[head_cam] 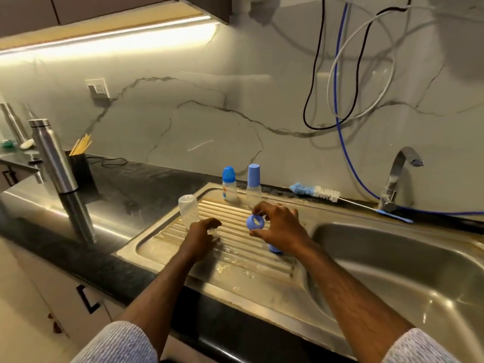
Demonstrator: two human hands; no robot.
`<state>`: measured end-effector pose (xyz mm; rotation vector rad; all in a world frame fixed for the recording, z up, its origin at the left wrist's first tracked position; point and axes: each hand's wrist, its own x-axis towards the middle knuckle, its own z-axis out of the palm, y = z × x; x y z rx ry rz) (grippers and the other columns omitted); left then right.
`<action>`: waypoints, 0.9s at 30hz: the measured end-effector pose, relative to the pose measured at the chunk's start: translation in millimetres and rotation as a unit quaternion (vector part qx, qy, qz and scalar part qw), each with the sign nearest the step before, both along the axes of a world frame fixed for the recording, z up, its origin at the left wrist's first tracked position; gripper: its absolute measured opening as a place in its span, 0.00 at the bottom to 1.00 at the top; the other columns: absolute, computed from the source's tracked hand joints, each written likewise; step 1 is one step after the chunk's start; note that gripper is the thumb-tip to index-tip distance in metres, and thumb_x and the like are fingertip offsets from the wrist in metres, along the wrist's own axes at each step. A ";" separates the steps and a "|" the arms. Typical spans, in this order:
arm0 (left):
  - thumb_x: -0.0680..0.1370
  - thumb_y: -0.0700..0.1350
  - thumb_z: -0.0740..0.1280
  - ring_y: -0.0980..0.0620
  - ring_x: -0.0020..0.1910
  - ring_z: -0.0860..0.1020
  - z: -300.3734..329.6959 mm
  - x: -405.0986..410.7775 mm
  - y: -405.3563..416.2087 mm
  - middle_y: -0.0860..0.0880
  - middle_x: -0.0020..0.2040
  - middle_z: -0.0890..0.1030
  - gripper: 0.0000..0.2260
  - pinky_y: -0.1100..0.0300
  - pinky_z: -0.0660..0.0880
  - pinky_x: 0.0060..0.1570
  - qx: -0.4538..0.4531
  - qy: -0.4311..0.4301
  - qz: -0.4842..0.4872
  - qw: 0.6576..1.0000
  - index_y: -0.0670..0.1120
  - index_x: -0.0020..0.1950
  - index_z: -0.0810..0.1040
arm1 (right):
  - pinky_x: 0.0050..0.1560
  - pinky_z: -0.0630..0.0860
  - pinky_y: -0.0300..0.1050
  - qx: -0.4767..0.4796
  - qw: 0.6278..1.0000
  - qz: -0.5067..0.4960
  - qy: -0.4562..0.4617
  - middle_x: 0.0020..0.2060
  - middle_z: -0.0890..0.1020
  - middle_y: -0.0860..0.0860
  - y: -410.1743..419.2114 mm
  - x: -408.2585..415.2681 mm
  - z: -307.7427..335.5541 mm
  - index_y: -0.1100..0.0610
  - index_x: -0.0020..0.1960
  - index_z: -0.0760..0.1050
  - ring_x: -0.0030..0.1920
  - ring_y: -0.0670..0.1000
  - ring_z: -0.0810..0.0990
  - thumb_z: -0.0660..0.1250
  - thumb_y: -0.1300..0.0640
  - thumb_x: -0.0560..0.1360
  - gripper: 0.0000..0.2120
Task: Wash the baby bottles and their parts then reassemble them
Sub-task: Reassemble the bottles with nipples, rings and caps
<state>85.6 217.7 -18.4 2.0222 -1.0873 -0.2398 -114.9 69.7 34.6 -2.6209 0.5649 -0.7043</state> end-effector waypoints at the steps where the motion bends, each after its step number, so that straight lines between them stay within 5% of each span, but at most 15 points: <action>1: 0.77 0.32 0.71 0.50 0.62 0.79 -2.1 -0.6 0.4 0.46 0.61 0.81 0.17 0.57 0.75 0.64 -0.016 0.000 0.007 1.000 0.45 0.64 0.79 | 0.61 0.66 0.53 0.002 1.000 0.002 -0.005 0.54 0.81 0.41 1.4 -0.4 -1.2 0.42 0.57 0.73 0.56 0.46 0.77 0.76 0.41 0.70 0.20; 5: 0.77 0.32 0.70 0.52 0.51 0.84 2.1 -14.2 -9.4 0.48 0.49 0.84 0.13 0.59 0.81 0.51 -0.115 0.005 0.033 0.993 0.45 0.59 0.80 | 0.56 0.65 0.50 -0.003 0.999 -0.005 -0.044 0.52 0.81 0.40 -1.9 -11.0 -3.7 0.42 0.56 0.74 0.54 0.46 0.77 0.77 0.43 0.69 0.19; 8: 0.75 0.39 0.76 0.56 0.41 0.84 21.9 -44.3 -36.0 0.50 0.41 0.86 0.12 0.58 0.82 0.46 -0.206 0.030 0.026 0.978 0.44 0.57 0.81 | 0.53 0.73 0.48 0.036 0.992 -0.026 -0.121 0.48 0.82 0.40 -15.5 -30.4 -4.7 0.44 0.54 0.77 0.50 0.46 0.80 0.79 0.48 0.67 0.19; 13: 0.71 0.37 0.79 0.49 0.38 0.83 56.9 -114.6 -98.3 0.40 0.37 0.82 0.14 0.58 0.80 0.40 -0.310 0.122 -0.055 0.941 0.39 0.53 0.78 | 0.45 0.75 0.29 0.160 0.951 -0.089 -0.248 0.44 0.83 0.38 -45.1 -77.3 -8.2 0.41 0.49 0.77 0.44 0.38 0.81 0.82 0.57 0.66 0.20; 18: 0.72 0.34 0.77 0.39 0.43 0.81 55.7 -190.6 -153.8 0.29 0.45 0.80 0.17 0.39 0.82 0.46 -0.299 0.314 -0.119 0.893 0.37 0.55 0.73 | 0.43 0.77 0.31 0.272 0.898 -0.117 -0.326 0.49 0.86 0.50 -74.2 -126.3 -19.7 0.50 0.54 0.80 0.45 0.39 0.84 0.76 0.62 0.73 0.13; 23: 0.75 0.40 0.75 0.46 0.32 0.80 31.5 -230.1 -183.2 0.41 0.34 0.83 0.12 0.58 0.80 0.30 -0.250 0.376 -0.113 0.885 0.31 0.47 0.79 | 0.34 0.77 0.38 0.388 0.828 -0.169 -0.367 0.47 0.87 0.46 -95.6 -160.2 -50.4 0.50 0.57 0.80 0.44 0.47 0.87 0.73 0.56 0.76 0.10; 27: 0.80 0.44 0.70 0.36 0.43 0.84 14.2 -242.6 -192.0 0.37 0.43 0.85 0.11 0.50 0.84 0.42 -0.214 0.358 -0.133 0.899 0.36 0.52 0.83 | 0.38 0.79 0.41 0.413 0.824 -0.157 -0.354 0.50 0.87 0.47 -105.3 -161.0 -65.4 0.50 0.58 0.80 0.48 0.49 0.87 0.76 0.56 0.74 0.14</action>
